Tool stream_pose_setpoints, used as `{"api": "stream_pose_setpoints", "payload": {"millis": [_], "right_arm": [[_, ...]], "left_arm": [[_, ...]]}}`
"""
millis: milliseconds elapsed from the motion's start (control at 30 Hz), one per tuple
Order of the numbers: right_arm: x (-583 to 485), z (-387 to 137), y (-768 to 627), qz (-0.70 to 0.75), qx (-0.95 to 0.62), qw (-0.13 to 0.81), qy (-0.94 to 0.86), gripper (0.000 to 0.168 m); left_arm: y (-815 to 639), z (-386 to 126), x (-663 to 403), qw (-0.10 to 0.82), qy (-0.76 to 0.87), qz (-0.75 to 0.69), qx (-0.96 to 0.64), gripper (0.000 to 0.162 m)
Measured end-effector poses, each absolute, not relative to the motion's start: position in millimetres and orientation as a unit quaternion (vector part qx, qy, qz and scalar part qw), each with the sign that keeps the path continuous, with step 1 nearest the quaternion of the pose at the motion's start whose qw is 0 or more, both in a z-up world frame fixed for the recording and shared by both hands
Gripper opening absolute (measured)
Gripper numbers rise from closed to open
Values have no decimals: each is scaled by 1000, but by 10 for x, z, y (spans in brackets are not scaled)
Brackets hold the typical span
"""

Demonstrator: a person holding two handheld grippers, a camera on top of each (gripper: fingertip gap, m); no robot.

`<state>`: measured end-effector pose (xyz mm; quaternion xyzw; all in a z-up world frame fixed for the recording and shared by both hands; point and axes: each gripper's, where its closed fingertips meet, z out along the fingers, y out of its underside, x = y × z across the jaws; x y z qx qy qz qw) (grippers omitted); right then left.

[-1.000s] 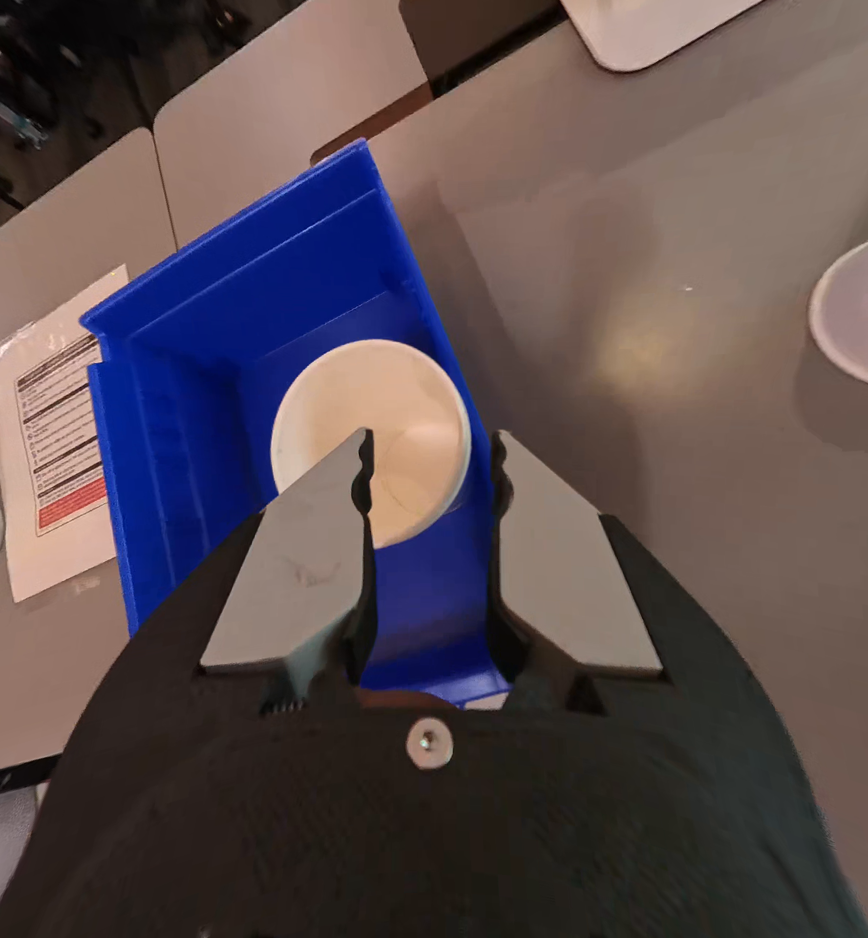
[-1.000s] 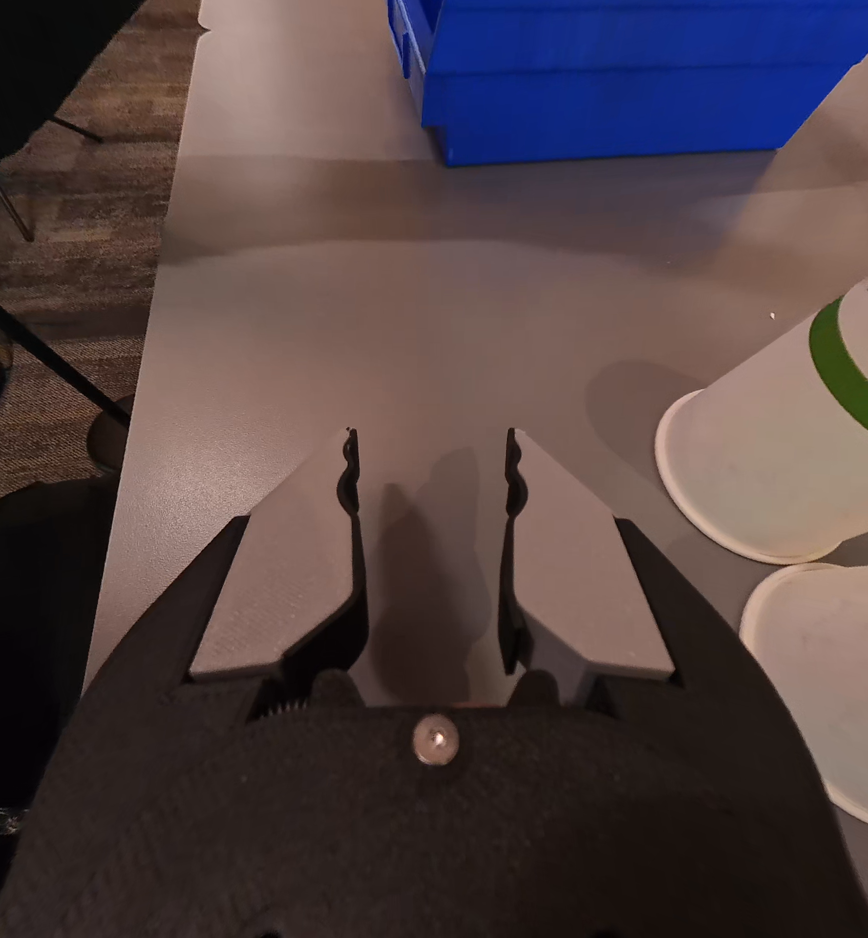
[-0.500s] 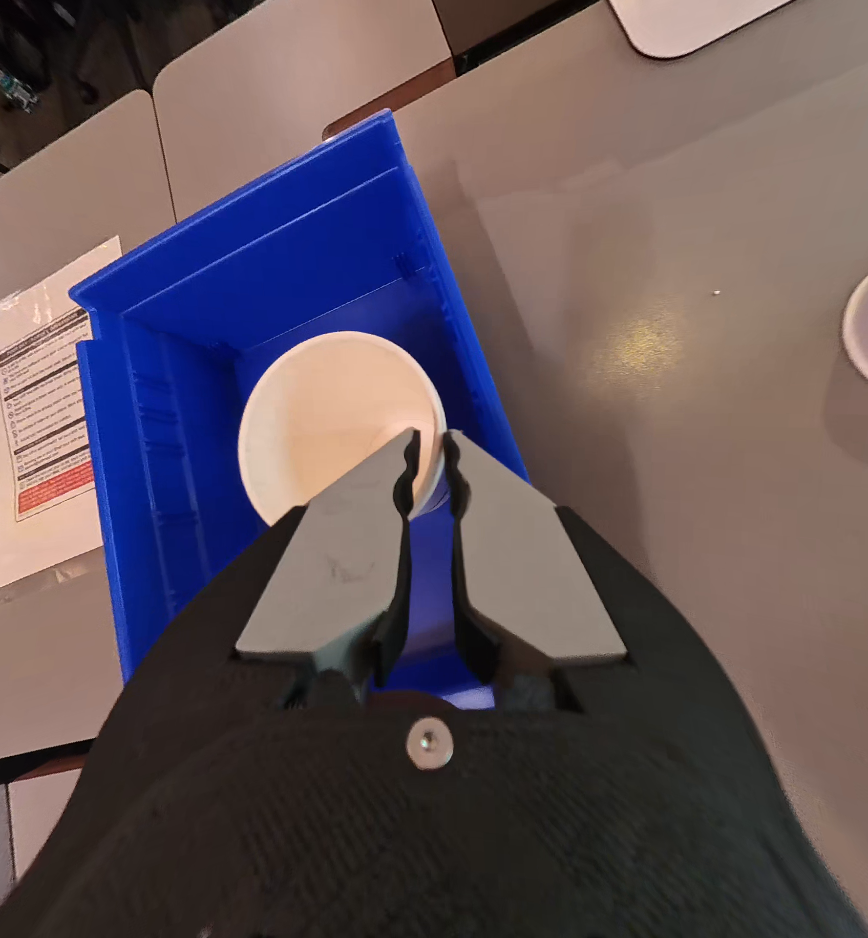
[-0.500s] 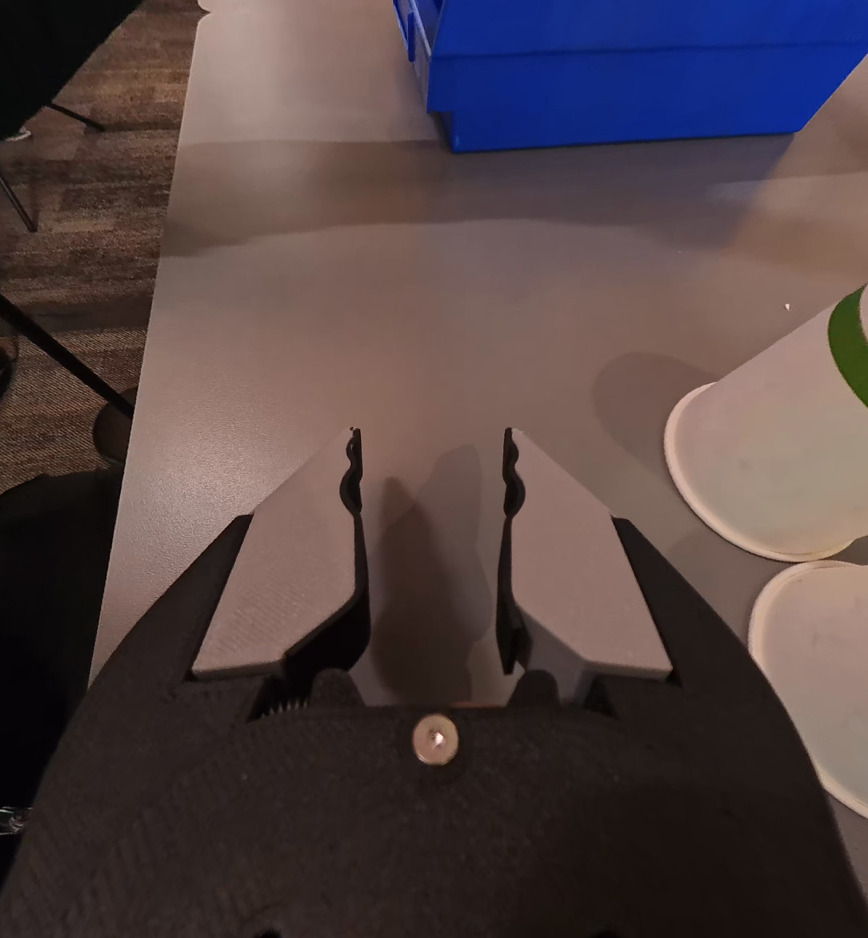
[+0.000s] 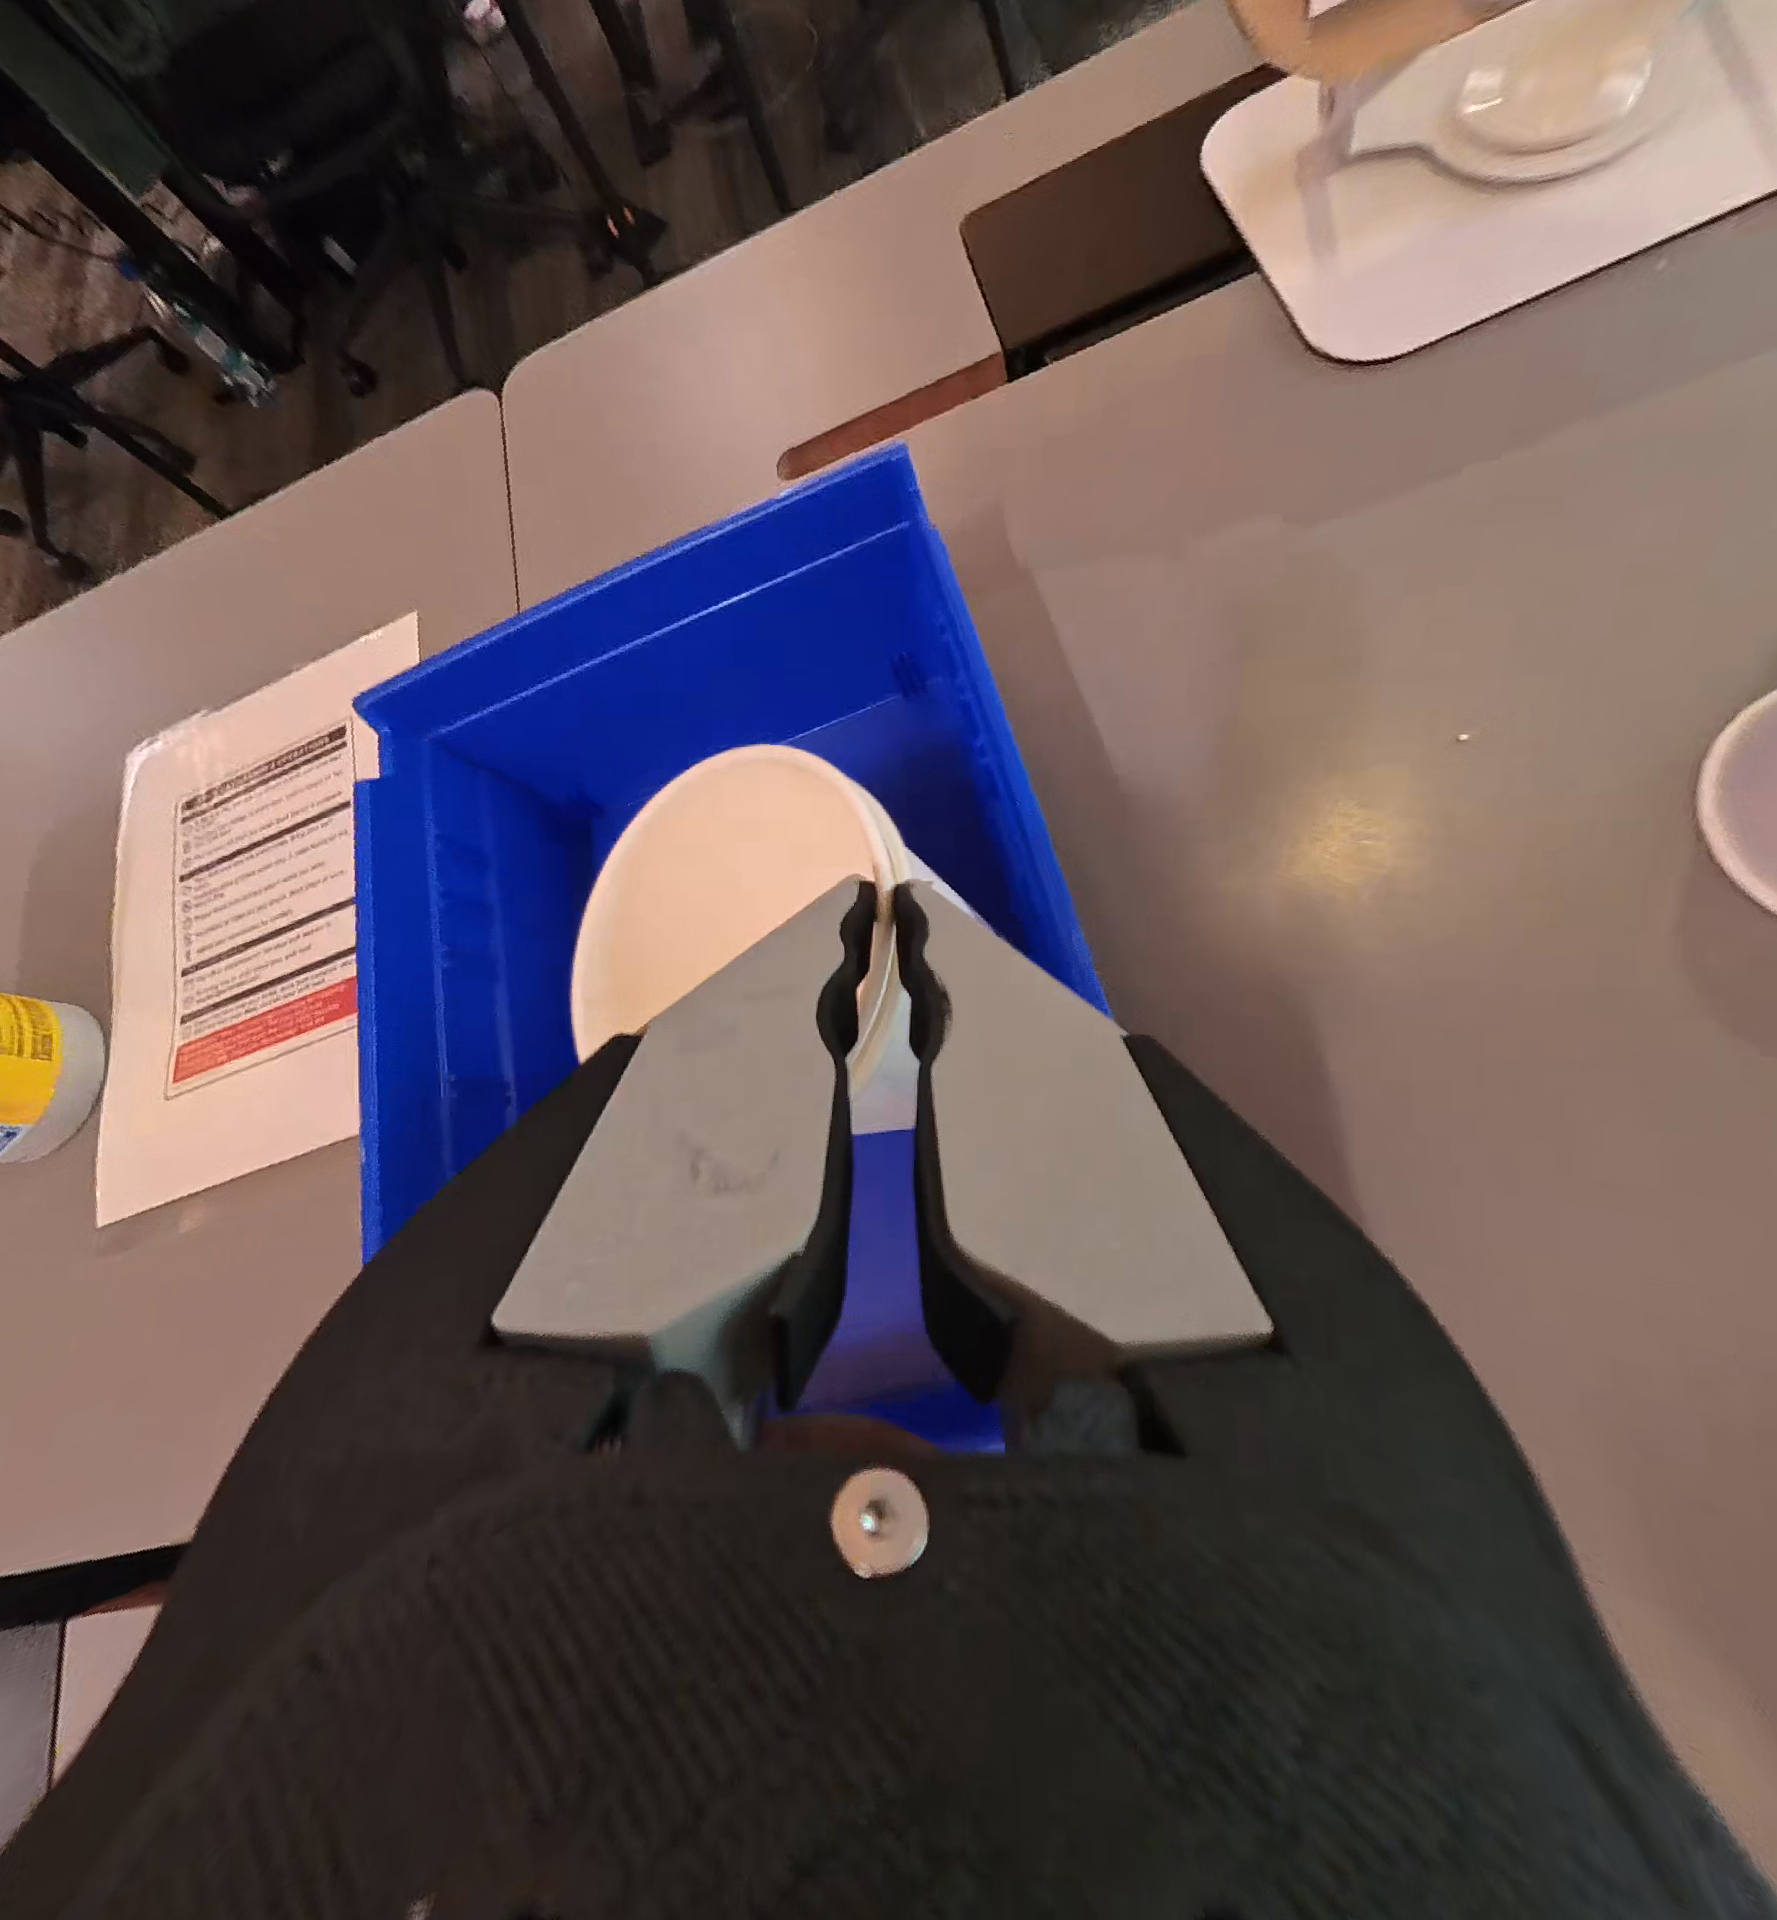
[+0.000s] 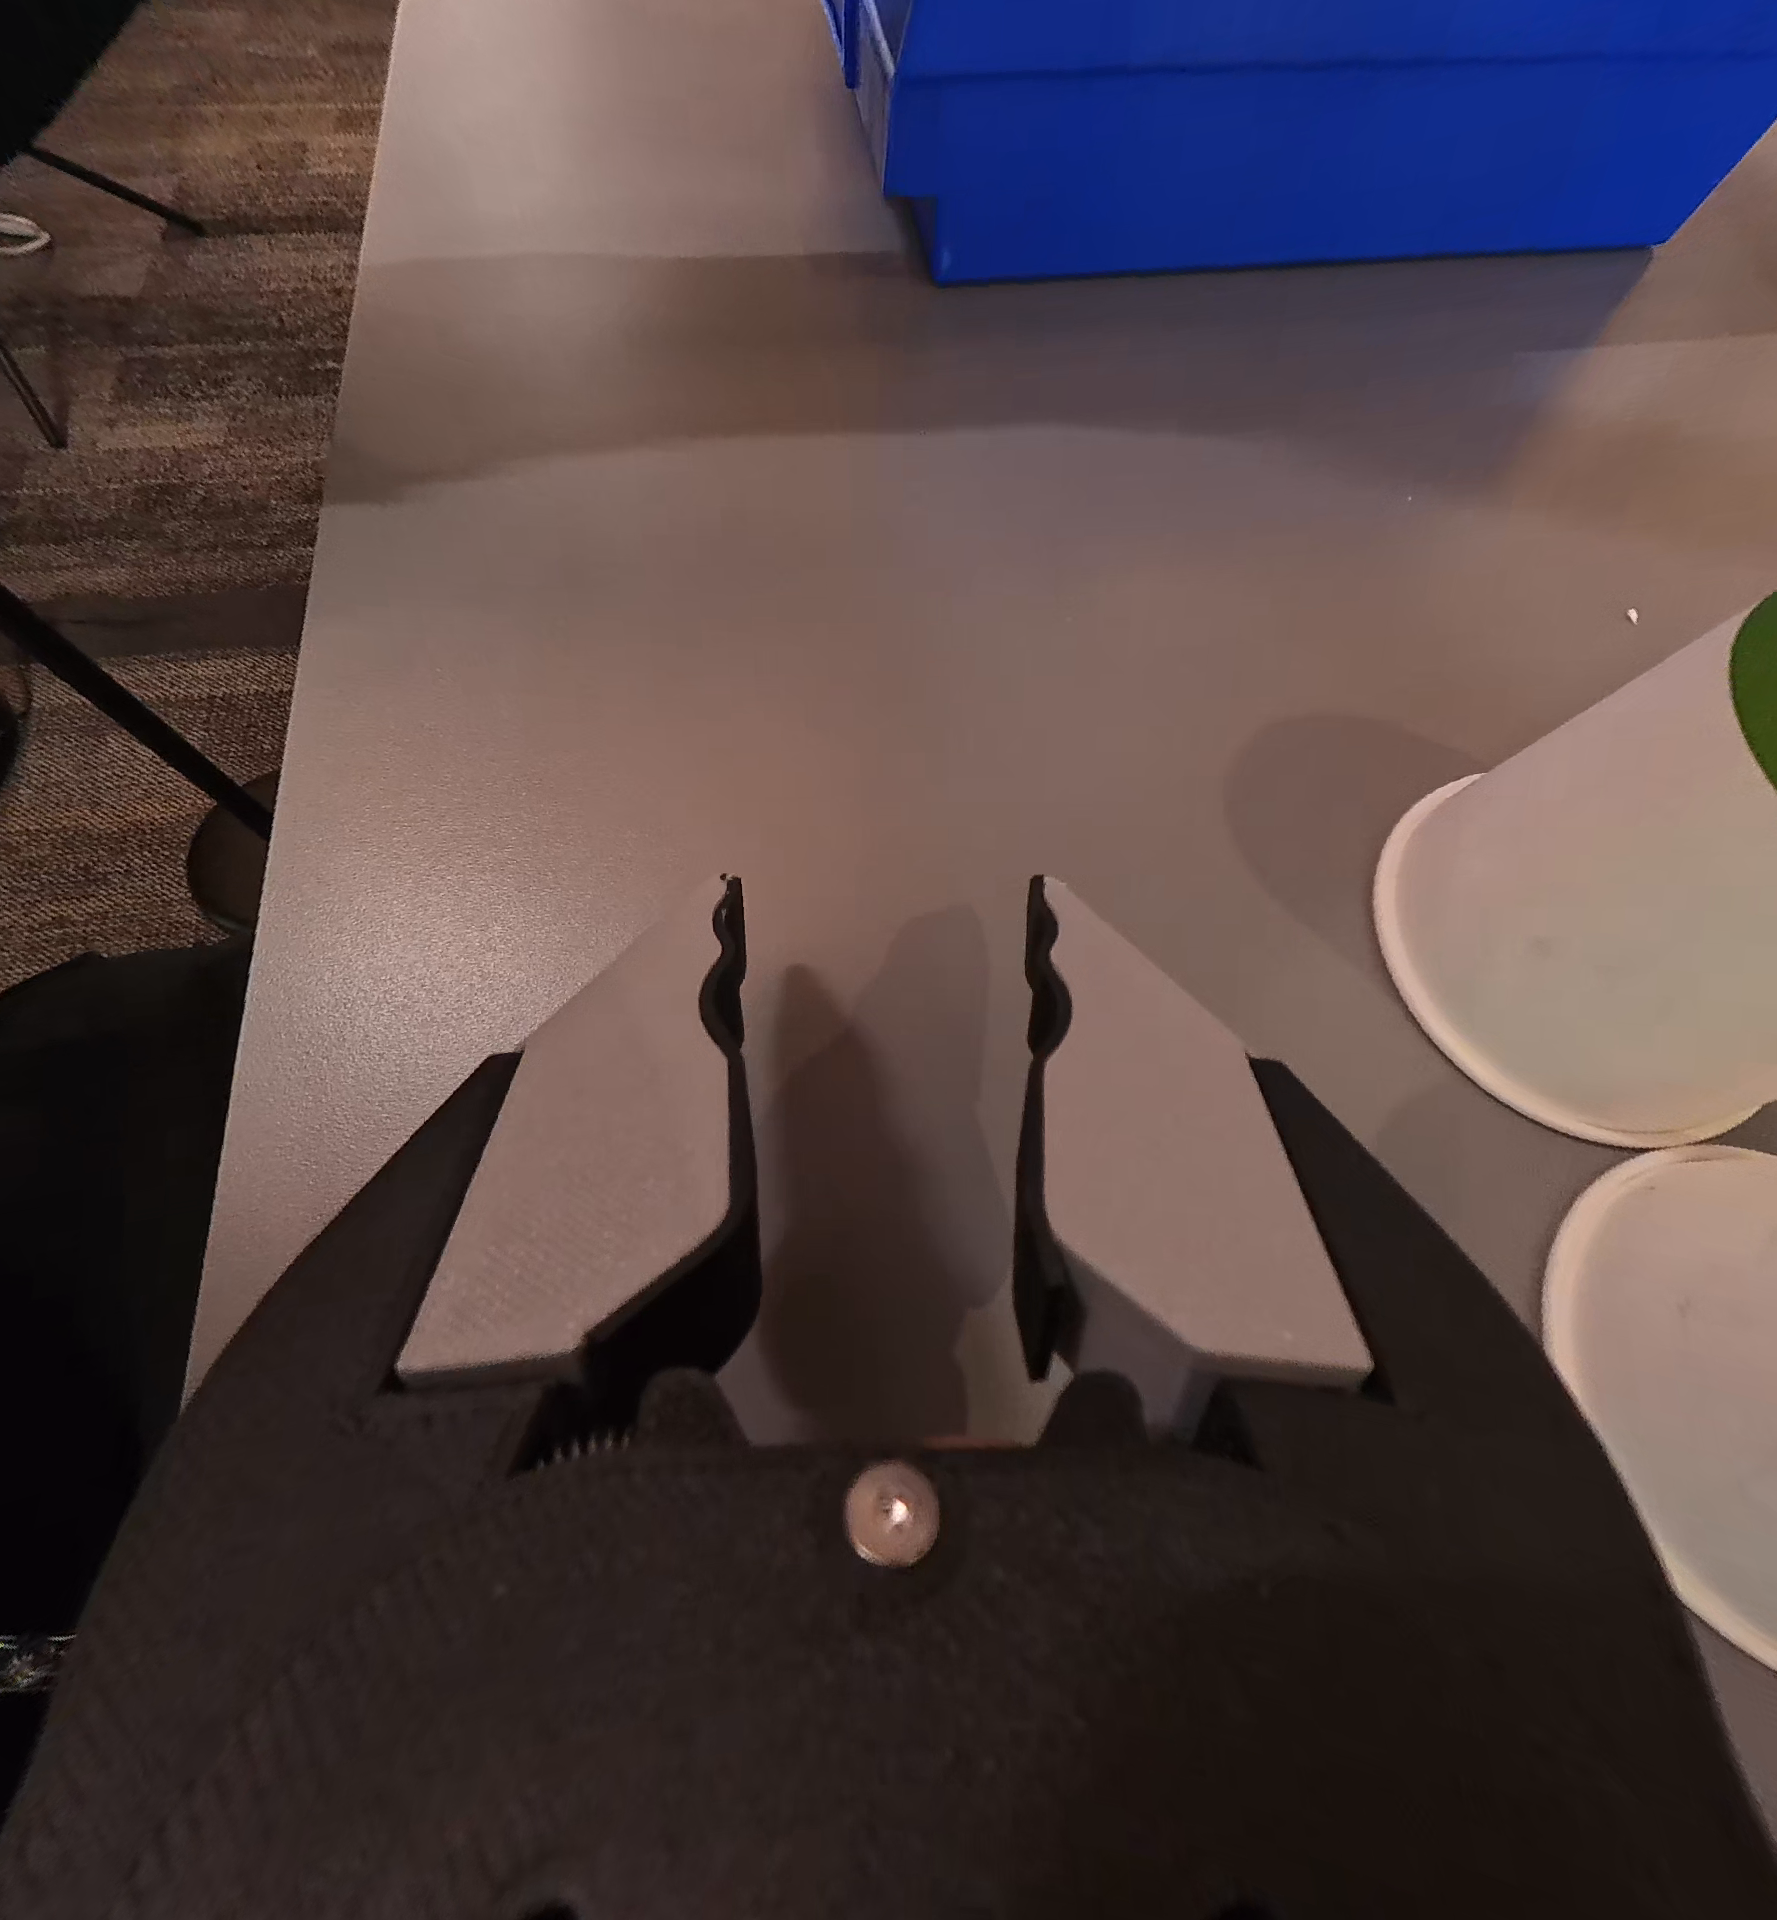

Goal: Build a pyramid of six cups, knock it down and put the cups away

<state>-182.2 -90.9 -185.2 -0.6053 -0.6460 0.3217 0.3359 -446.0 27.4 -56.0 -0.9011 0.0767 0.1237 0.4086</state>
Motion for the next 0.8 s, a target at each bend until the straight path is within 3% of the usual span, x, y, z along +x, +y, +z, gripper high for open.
{"api": "stream_pose_setpoints", "payload": {"millis": [233,533,800], "right_arm": [[-1821,-1865,-918,315,-605,336,-650,52],[-1819,-1875,-925,310,-605,336,-652,52],[-1826,-1668,-866,335,-595,373,-628,55]], "left_arm": [[282,-256,-4517,456,68,149,-875,1],[196,-114,-4726,438,72,231,-866,2],[19,741,-4323,594,58,238,-767,1]]}}
